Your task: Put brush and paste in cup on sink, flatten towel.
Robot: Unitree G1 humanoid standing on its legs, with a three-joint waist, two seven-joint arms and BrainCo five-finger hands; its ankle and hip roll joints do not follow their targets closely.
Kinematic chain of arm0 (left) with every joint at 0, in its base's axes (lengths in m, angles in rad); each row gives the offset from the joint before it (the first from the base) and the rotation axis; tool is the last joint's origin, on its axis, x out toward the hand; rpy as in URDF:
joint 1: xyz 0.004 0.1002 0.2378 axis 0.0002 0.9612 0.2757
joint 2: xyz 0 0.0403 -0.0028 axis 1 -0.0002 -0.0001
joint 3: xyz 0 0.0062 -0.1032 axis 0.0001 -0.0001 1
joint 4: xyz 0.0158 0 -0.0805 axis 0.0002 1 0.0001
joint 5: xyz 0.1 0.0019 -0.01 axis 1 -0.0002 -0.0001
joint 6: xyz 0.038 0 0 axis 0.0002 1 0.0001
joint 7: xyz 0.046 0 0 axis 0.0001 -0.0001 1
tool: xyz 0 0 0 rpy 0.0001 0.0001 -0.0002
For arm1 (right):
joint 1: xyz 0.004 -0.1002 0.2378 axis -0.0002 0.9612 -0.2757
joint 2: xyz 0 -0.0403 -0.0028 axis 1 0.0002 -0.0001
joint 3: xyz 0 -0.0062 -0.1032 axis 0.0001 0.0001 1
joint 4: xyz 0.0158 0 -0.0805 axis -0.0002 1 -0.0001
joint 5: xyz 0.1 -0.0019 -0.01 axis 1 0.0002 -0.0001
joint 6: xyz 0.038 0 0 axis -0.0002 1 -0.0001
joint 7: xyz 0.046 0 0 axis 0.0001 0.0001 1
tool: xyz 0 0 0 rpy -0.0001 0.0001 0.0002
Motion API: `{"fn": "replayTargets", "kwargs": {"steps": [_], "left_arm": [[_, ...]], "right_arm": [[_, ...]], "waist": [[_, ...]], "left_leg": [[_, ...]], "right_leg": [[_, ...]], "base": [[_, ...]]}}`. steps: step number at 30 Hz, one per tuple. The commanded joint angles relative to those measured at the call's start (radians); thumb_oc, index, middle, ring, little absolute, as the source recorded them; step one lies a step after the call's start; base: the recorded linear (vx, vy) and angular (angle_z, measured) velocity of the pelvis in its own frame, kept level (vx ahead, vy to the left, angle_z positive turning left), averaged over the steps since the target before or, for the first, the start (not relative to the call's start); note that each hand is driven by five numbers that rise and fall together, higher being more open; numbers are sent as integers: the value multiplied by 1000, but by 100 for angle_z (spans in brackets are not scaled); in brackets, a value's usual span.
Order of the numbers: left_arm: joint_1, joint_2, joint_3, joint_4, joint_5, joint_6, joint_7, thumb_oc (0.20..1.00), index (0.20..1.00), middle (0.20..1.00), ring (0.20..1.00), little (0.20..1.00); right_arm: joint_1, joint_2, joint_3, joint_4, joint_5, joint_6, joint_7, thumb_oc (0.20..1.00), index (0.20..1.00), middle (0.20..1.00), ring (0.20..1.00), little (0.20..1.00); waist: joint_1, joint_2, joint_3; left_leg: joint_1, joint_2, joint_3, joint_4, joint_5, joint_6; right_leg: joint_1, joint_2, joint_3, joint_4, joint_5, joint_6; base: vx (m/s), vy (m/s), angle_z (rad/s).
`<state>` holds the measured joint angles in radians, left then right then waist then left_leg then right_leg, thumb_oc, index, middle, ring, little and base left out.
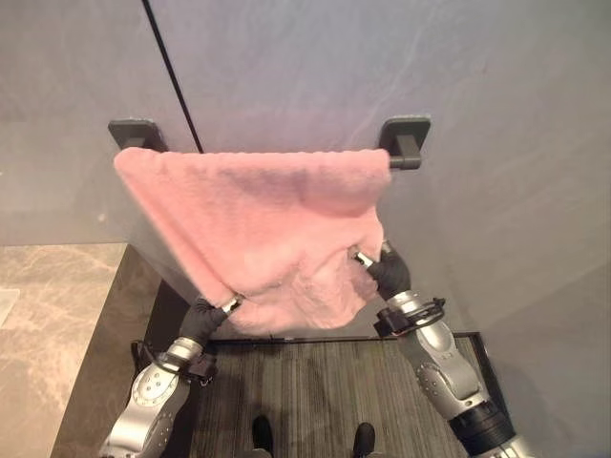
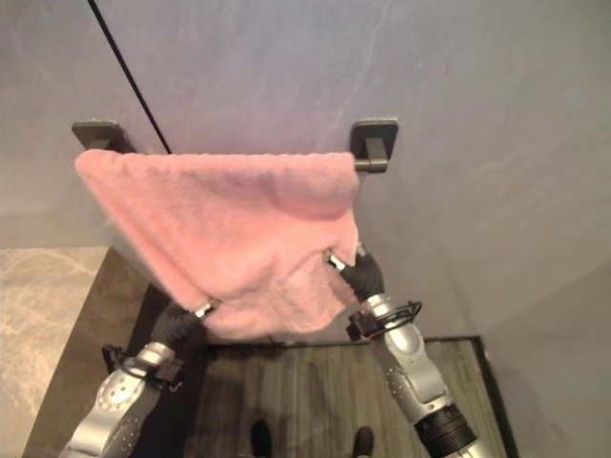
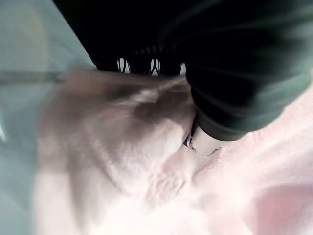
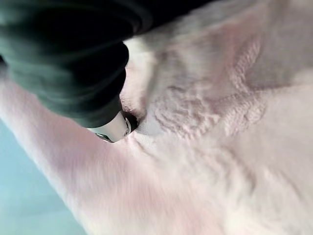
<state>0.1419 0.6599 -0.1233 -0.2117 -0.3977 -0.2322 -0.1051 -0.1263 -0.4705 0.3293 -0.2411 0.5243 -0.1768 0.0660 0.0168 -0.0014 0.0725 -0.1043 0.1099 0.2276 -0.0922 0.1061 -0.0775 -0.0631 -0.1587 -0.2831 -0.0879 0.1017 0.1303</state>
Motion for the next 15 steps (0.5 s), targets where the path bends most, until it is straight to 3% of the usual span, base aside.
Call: {"fn": "replayTargets", "kwargs": {"steps": [1, 2, 4, 5, 6, 7, 9, 10, 12, 13, 14, 15], "left_arm": [[7, -87, 5, 1, -236, -60, -36, 200, 200, 200, 200, 200], [36, -66, 8, 26, -170, -61, -32, 200, 200, 200, 200, 200], [8, -38, -5, 18, -92, -74, 1, 200, 200, 200, 200, 200], [-7, -38, 1, -10, -124, -94, -6, 200, 200, 200, 200, 200], [-8, -38, 1, -10, -124, -94, -6, 200, 200, 200, 200, 200], [1, -79, 9, -40, -263, -82, -56, 200, 200, 200, 200, 200], [23, -109, -30, 64, -226, -68, -35, 200, 200, 200, 200, 200], [18, -115, -61, 149, -175, -56, -16, 200, 200, 200, 200, 200], [-16, -116, -93, 266, -108, -64, 17, 200, 200, 200, 200, 200], [-21, -114, -102, 295, -67, -64, 22, 200, 200, 200, 200, 200], [-14, -130, -122, 409, -13, -32, 26, 200, 200, 200, 200, 200], [-15, -131, -123, 410, -13, -32, 26, 511, 511, 511, 511, 511]], "right_arm": [[-1, 102, -30, -117, 49, -132, 23, 200, 200, 200, 200, 200], [-4, 97, -34, -99, -12, -131, 0, 200, 200, 200, 200, 200], [-27, 125, 8, 2, 20, -110, -27, 200, 200, 200, 200, 200], [-47, 104, -5, -17, -89, -132, -72, 200, 200, 200, 200, 200], [-48, 105, -4, -18, -91, -132, -74, 200, 200, 200, 200, 200], [-36, 83, 2, -131, 0, -141, 24, 200, 200, 200, 200, 200], [-17, 108, 21, -50, 11, -124, 15, 200, 200, 200, 200, 200], [-28, 148, 60, 84, 35, -105, 0, 200, 200, 200, 200, 200], [-68, 123, 107, 144, -97, -97, -43, 200, 200, 200, 200, 200], [-74, 120, 117, 151, -95, -85, -34, 200, 200, 200, 200, 200], [-56, 136, 126, 245, -48, -62, -3, 376, 376, 376, 376, 376], [-57, 136, 126, 246, -48, -63, -3, 755, 755, 755, 755, 755]], "waist": [[-6, -44, -11], [-6, -41, -14], [-4, -37, -18], [-5, -32, -17], [-5, -32, -18], [-8, -30, -16], [-7, -29, -19], [-2, -26, -22], [6, -21, -22], [10, -20, -26], [10, -20, -28], [10, -20, -30]], "left_leg": [[40, 22, 27, 5, -40, -14], [50, 23, 27, 5, -44, -14], [53, 24, 30, 5, -40, -15], [58, 24, 33, 5, -42, -17], [55, 24, 34, 5, -39, -17], [60, 26, 36, 5, -43, -17], [61, 26, 38, 5, -43, -17], [59, 26, 39, 5, -40, -16], [62, 26, 36, 5, -41, -19], [58, 26, 34, 5, -39, -18], [66, 25, 34, 5, -41, -19], [62, 25, 34, 5, -39, -18]], "right_leg": [[16, -97, 14, 1, 22, 77], [25, -96, 14, 1, 19, 78], [29, -96, 14, 1, 20, 75], [31, -95, 15, 1, 18, 78], [28, -95, 16, 1, 20, 77], [25, -94, 23, 1, 17, 77], [22, -95, 25, 1, 19, 78], [20, -97, 25, 1, 23, 78], [27, -95, 24, 1, 22, 79], [24, -96, 22, 1, 22, 79], [32, -95, 18, 1, 21, 80], [28, -96, 19, 1, 22, 80]], "base": [[28, -39, -1], [0, 0, 0], [5, -6, -6], [-6, 5, -7], [0, 0, 0], [0, 0, 0], [-6, -1, -3], [-14, -1, -18], [-19, -6, -19], [0, 0, 0], [5, -4, 9], [10, -8, 7]]}}
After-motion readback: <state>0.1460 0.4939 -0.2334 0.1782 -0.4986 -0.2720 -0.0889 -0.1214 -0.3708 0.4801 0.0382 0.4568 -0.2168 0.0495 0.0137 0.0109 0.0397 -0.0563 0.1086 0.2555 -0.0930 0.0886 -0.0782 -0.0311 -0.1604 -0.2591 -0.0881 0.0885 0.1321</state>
